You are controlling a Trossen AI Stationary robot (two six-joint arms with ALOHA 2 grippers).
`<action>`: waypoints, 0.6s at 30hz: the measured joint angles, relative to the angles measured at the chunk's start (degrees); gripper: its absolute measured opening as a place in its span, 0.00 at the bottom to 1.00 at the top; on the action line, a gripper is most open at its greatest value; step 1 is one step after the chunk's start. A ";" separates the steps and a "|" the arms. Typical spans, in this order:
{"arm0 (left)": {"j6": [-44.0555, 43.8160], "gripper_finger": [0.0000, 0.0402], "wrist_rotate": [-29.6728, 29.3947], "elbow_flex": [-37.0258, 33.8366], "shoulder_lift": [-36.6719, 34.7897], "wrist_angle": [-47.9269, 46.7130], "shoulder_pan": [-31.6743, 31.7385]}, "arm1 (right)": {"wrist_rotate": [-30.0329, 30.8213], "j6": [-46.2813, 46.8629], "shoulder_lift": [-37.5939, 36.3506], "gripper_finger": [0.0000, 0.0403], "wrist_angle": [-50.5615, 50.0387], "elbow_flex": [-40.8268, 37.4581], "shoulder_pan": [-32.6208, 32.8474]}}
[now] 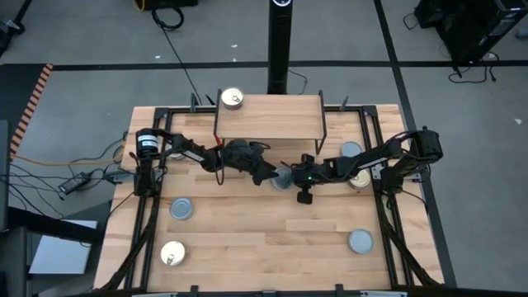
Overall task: Stack canned seafood by type on shelf
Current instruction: Put the center green tuna can on the shelf
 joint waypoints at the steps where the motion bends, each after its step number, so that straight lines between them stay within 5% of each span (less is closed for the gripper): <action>1: 0.00 0.66 -0.01 0.00 0.00 0.73 0.00 | -0.01 -0.08 0.00 0.05 0.09 0.00 -0.15; 18: 1.79 0.66 2.59 0.26 -0.15 5.68 -3.01 | 1.86 -0.06 0.00 0.04 5.02 0.26 -1.13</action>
